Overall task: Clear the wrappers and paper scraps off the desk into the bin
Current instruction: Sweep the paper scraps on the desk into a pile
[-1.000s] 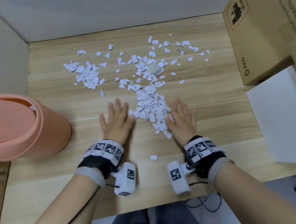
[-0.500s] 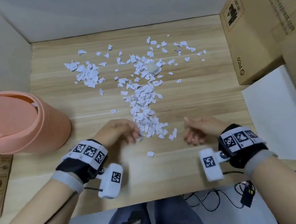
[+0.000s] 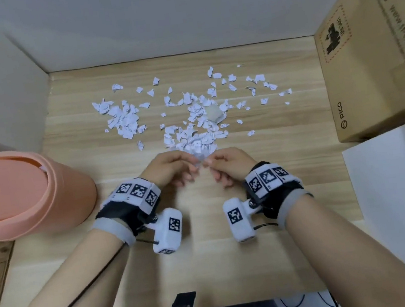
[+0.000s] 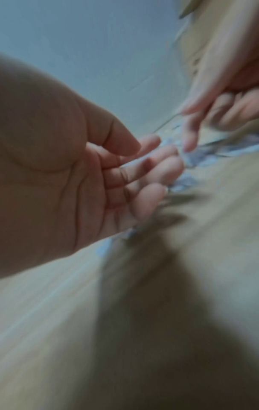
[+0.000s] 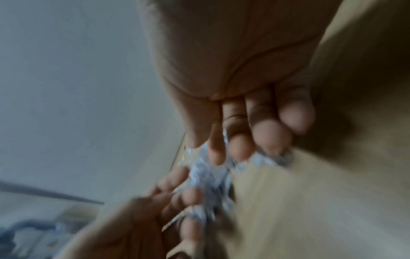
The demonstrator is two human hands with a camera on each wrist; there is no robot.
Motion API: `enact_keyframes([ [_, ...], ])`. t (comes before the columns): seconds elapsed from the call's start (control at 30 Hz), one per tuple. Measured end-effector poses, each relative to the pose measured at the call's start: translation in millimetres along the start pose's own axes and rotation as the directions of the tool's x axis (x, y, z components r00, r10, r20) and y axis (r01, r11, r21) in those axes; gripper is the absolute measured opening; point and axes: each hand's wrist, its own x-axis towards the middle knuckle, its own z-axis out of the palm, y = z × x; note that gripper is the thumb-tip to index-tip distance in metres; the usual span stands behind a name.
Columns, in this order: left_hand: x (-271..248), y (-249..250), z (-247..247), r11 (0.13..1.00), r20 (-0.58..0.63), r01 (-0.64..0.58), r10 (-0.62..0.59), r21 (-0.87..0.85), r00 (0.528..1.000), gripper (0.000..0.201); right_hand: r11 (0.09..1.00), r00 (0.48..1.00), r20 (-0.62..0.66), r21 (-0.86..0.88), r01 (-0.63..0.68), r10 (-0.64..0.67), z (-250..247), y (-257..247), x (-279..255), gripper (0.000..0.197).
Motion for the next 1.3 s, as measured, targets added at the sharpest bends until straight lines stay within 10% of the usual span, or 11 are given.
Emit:
enact_keyframes([
  [0.1,6.6,18.0,-28.6,0.983,-0.261,-0.12,0.081,-0.138,0.962,0.034,0.996,0.952,-0.302,0.057,0.064,-0.044,-35.6,-7.7,11.1,0.017],
  [0.23,30.3,22.3,-71.7,0.948,-0.735,-0.293,0.111,-0.124,0.669,0.034,0.991,0.703,-0.699,-0.085,0.099,-0.13,-95.6,-10.4,33.2,0.028],
  [0.4,74.5,-1.9,-132.9,0.984,-0.808,-0.109,0.176,0.139,0.563,0.062,0.977,0.639,-0.768,-0.168,-0.128,-0.048,-153.0,-3.4,64.8,0.067],
  [0.57,112.7,9.4,-144.0,0.935,-0.752,0.178,0.124,0.307,0.647,0.067,0.823,0.805,-0.573,-0.526,-0.215,-0.155,-153.9,-11.9,103.7,0.071],
  [0.87,157.1,53.6,-97.0,0.81,-0.234,-0.074,0.254,0.582,0.938,0.073,0.654,0.962,-0.019,-0.737,0.169,-0.271,-106.0,-67.4,165.5,0.058],
  [1.3,87.8,0.6,-29.7,0.54,0.172,-0.282,0.245,0.793,0.954,0.085,0.488,0.914,0.33,-0.773,0.406,-0.238,-39.3,-24.4,88.3,0.069],
])
